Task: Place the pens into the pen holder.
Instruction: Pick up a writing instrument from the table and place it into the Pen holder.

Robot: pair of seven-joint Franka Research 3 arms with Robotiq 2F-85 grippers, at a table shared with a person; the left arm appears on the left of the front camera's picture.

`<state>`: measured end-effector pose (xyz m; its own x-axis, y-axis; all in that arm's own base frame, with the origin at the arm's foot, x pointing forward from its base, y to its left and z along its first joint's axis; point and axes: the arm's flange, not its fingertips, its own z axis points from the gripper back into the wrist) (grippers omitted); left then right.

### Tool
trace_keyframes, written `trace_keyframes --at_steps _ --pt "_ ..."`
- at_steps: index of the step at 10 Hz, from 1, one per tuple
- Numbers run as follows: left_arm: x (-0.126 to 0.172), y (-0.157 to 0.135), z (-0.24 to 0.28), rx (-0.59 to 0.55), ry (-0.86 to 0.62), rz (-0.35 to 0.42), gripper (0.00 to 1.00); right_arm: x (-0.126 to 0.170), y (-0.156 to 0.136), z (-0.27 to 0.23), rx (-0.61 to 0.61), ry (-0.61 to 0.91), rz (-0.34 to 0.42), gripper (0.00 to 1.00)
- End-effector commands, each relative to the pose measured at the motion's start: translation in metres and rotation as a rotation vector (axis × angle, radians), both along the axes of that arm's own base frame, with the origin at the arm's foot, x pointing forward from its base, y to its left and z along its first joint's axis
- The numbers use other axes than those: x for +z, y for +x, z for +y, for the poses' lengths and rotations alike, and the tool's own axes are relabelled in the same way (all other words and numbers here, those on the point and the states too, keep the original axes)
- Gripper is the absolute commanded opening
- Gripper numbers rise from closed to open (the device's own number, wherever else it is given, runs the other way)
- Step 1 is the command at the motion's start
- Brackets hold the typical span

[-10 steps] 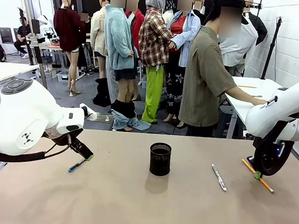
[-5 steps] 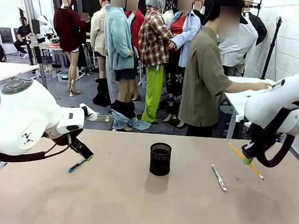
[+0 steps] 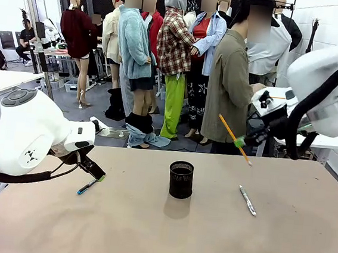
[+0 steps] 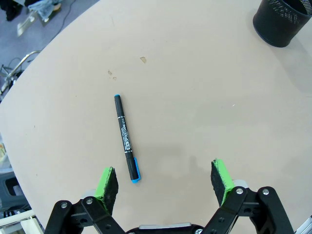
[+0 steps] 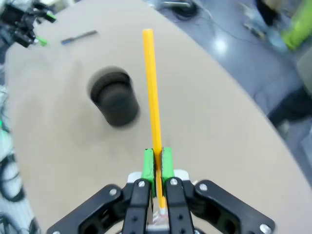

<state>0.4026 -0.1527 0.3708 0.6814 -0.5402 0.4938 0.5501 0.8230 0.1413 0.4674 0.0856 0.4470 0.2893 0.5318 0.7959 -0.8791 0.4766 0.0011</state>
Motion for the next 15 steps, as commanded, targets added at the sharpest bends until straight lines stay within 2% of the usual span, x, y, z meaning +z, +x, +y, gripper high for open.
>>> trace_keyframes --at_steps 1,2,4,7,8,9,10,11,12,15 --pt "0.001 0.001 0.002 0.003 -0.003 -0.002 1.0 -0.03 0.021 0.004 0.267 0.248 -0.07 0.0" --pt "0.001 0.001 0.002 0.003 -0.003 -0.002 1.0 -0.031 0.03 0.021 0.328 0.326 -0.101 0.0" --pt "0.001 0.001 0.002 0.003 -0.003 -0.002 1.0 -0.037 0.044 0.06 0.403 0.426 -0.115 0.0" --pt "0.001 0.001 0.002 0.003 -0.003 -0.002 1.0 -0.055 0.055 0.108 0.354 0.368 -0.086 0.0" --pt "0.001 0.001 0.002 0.003 -0.003 -0.002 1.0 -0.061 0.055 0.12 0.349 0.376 -0.05 0.0" --pt "0.001 0.001 0.002 0.003 -0.003 -0.002 1.0 -0.061 0.052 0.119 0.26 0.341 0.009 0.0" --pt "0.001 0.001 0.002 0.003 -0.003 -0.002 1.0 -0.065 0.05 0.111 0.397 0.375 -0.069 0.0" --pt "0.001 0.001 0.002 0.003 -0.003 -0.002 1.0 -0.068 0.051 0.116 0.352 0.348 -0.039 0.0" --pt "0.001 0.001 0.002 0.003 -0.003 -0.002 1.0 -0.066 0.041 0.108 0.322 0.405 -0.099 0.0" --pt "0.001 0.001 0.002 0.003 -0.003 -0.002 1.0 -0.079 0.054 0.129 0.437 0.431 -0.052 0.0"
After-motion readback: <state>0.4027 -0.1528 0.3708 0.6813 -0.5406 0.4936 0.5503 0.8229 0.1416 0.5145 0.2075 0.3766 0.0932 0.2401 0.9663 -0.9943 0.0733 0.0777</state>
